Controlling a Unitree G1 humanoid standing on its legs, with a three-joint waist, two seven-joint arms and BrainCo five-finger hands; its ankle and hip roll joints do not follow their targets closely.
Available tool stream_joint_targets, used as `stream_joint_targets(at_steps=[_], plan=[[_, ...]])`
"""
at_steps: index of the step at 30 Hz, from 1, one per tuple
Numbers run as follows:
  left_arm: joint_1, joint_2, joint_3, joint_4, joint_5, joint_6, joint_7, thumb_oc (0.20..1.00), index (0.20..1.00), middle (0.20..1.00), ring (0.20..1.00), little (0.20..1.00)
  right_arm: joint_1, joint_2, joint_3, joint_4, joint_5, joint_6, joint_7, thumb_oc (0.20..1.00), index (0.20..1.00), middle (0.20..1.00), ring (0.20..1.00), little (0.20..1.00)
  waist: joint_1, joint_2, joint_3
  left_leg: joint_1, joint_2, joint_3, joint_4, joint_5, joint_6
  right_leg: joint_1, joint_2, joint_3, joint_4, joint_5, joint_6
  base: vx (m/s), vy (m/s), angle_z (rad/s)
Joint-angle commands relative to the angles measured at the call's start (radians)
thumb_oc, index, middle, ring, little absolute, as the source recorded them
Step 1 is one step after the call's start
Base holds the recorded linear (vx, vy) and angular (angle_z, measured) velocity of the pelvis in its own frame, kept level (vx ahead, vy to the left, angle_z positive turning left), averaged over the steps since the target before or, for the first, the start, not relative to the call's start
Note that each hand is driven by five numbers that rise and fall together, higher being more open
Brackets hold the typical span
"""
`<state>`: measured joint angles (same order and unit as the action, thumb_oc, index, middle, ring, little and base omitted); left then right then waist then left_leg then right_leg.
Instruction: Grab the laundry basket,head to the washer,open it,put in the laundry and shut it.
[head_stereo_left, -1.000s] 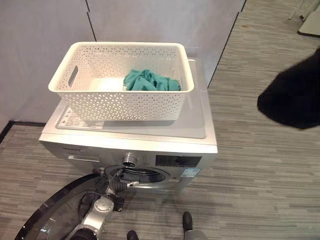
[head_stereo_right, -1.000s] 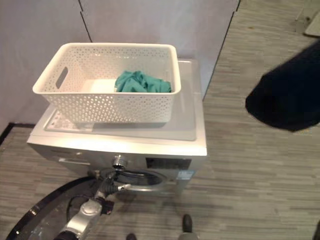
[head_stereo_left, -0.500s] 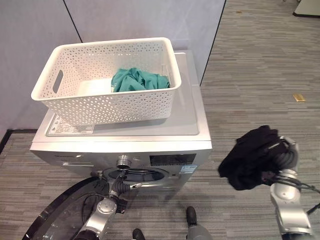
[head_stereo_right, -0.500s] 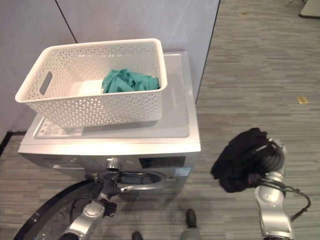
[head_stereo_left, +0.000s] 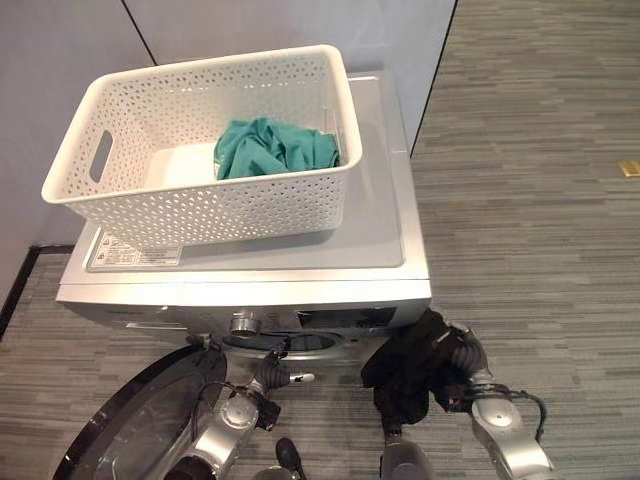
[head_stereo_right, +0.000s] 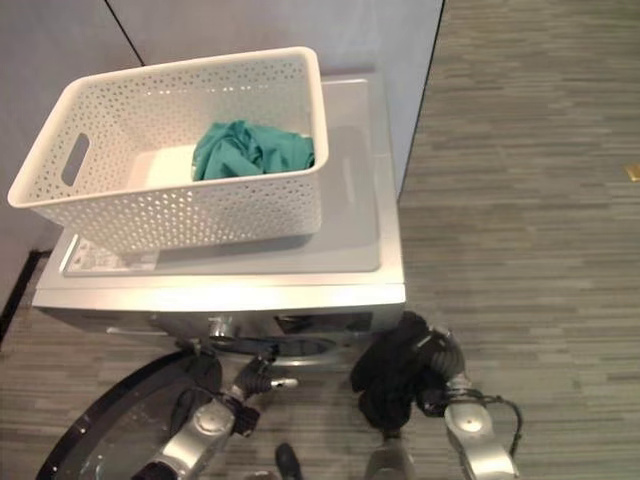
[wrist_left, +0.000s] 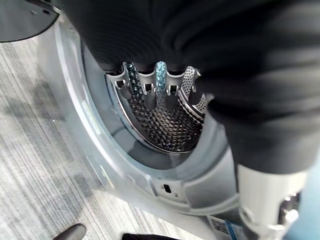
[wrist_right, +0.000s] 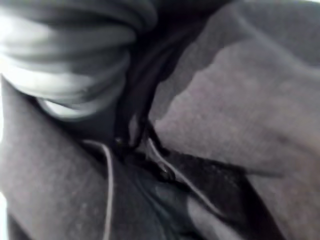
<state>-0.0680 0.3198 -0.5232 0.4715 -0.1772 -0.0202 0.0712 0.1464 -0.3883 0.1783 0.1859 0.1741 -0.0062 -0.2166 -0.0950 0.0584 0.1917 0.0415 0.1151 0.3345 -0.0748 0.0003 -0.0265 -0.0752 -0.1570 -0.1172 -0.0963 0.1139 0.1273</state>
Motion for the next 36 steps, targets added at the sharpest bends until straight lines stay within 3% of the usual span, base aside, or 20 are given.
stream_joint_targets(at_steps=[1, 3, 6, 8, 9, 13, 18, 21, 22, 26, 36], plan=[[-0.065, 0.017, -0.002, -0.019, 0.006, -0.065, -0.02, 1.0, 1.0, 1.0, 1.0, 1.0, -0.06, 0.013, 0.005, -0.037, 0.04, -0.091, 0.018, 0.2, 0.2, 0.2, 0.2, 0.2, 0.01, -0.025, -0.005, -0.07, 0.053, -0.111, 0.058, 0.019, -0.035, 0.052, 0.023, -0.04, 0.091, -0.174, -0.043, -0.14, -0.279, 0.27], [-0.083, 0.021, -0.019, -0.029, -0.004, -0.064, -0.033, 1.0, 1.0, 1.0, 1.0, 1.0, -0.084, 0.011, 0.042, -0.012, 0.058, -0.097, 0.024, 0.2, 0.2, 0.2, 0.2, 0.2, 0.023, -0.033, 0.007, -0.097, 0.072, -0.143, 0.06, 0.055, -0.05, 0.064, 0.054, -0.052, 0.089, -0.201, -0.065, -0.14, -0.223, 0.3], [-0.102, 0.025, -0.029, -0.019, 0.014, -0.058, -0.044, 1.0, 1.0, 1.0, 1.0, 1.0, -0.095, 0.001, 0.057, -0.003, 0.055, -0.095, 0.027, 0.2, 0.2, 0.2, 0.2, 0.2, 0.028, -0.039, 0.01, -0.123, 0.08, -0.157, 0.071, 0.069, -0.058, 0.071, 0.068, -0.061, 0.078, -0.205, -0.075, -0.1, -0.11, 0.22], [-0.14, 0.023, -0.043, -0.021, 0.008, -0.048, -0.061, 1.0, 1.0, 1.0, 1.0, 1.0, -0.11, -0.02, 0.063, -0.007, 0.057, -0.09, 0.031, 0.2, 0.2, 0.2, 0.2, 0.2, 0.027, -0.053, 0.045, -0.164, 0.07, -0.208, 0.171, 0.026, -0.059, 0.066, 0.066, -0.068, 0.082, -0.2, -0.087, -0.17, -0.082, 0.35], [-0.141, 0.023, -0.043, -0.021, 0.007, -0.048, -0.061, 1.0, 1.0, 1.0, 1.0, 1.0, -0.111, -0.02, 0.063, -0.007, 0.058, -0.089, 0.031, 0.2, 0.2, 0.2, 0.2, 0.2, 0.026, -0.053, 0.043, -0.169, 0.069, -0.21, 0.172, 0.029, -0.058, 0.062, 0.065, -0.07, 0.08, -0.198, -0.087, -0.06, 0.014, 0.3], [-0.137, 0.088, -0.079, -0.146, 0.002, -0.024, -0.123, 1.0, 1.0, 1.0, 1.0, 1.0, -0.123, -0.036, 0.053, -0.001, 0.079, -0.079, 0.052, 0.2, 0.2, 0.2, 0.2, 0.2, 0.016, -0.058, 0.044, -0.133, 0.055, -0.244, 0.246, -0.071, -0.033, 0.044, 0.056, -0.059, 0.115, -0.189, -0.081, -0.02, 0.074, -0.02], [-0.171, 0.115, -0.108, -0.191, 0.045, -0.02, -0.148, 1.0, 1.0, 1.0, 1.0, 1.0, -0.121, -0.038, 0.033, 0.001, 0.093, -0.077, 0.061, 0.2, 0.2, 0.2, 0.2, 0.2, 0.009, -0.061, 0.05, -0.134, 0.036, -0.264, 0.287, -0.115, -0.033, 0.037, 0.047, -0.045, 0.142, -0.182, -0.074, -0.03, 0.177, 0.0], [-0.21, 0.074, -0.126, -0.152, 0.123, -0.023, -0.136, 1.0, 1.0, 1.0, 1.0, 1.0, -0.116, -0.016, 0.021, 0.001, 0.092, -0.074, 0.057, 0.2, 0.2, 0.2, 0.2, 0.2, 0.006, -0.064, 0.046, -0.105, 0.02, -0.247, 0.261, -0.143, -0.011, 0.015, 0.031, -0.03, 0.178, -0.163, -0.056, -0.04, 0.28, -0.09], [-0.235, 0.046, -0.136, -0.103, 0.184, -0.025, -0.116, 1.0, 1.0, 1.0, 1.0, 1.0, -0.148, 0.015, 0.033, 0.019, 0.091, -0.072, 0.048, 0.2, 0.2, 0.2, 0.2, 0.2, 0.008, -0.064, 0.038, -0.081, 0.009, -0.224, 0.235, -0.154, 0.006, -0.013, 0.013, -0.02, 0.193, -0.133, -0.028, -0.05, 0.175, -0.24], [-0.237, 0.031, -0.147, -0.076, 0.191, -0.028, -0.118, 1.0, 1.0, 1.0, 1.0, 1.0, -0.196, 0.047, 0.045, 0.04, 0.105, -0.072, 0.044, 0.2, 0.2, 0.2, 0.2, 0.2, 0.033, -0.071, 0.019, -0.045, -0.017, -0.159, 0.191, -0.163, 0.031, -0.027, -0.018, -0.002, 0.168, -0.094, -0.003, -0.04, 0.189, -0.59], [-0.232, 0.017, -0.171, -0.073, 0.213, -0.038, -0.105, 1.0, 1.0, 1.0, 1.0, 1.0, -0.269, 0.087, 0.115, 0.087, 0.187, -0.088, 0.063, 0.2, 0.2, 0.2, 0.2, 0.2, 0.077, -0.095, 0.033, -0.069, -0.018, -0.199, 0.236, -0.17, 0.028, 0.01, -0.037, -0.043, 0.147, -0.107, -0.011, -0.02, -0.023, -0.02]])
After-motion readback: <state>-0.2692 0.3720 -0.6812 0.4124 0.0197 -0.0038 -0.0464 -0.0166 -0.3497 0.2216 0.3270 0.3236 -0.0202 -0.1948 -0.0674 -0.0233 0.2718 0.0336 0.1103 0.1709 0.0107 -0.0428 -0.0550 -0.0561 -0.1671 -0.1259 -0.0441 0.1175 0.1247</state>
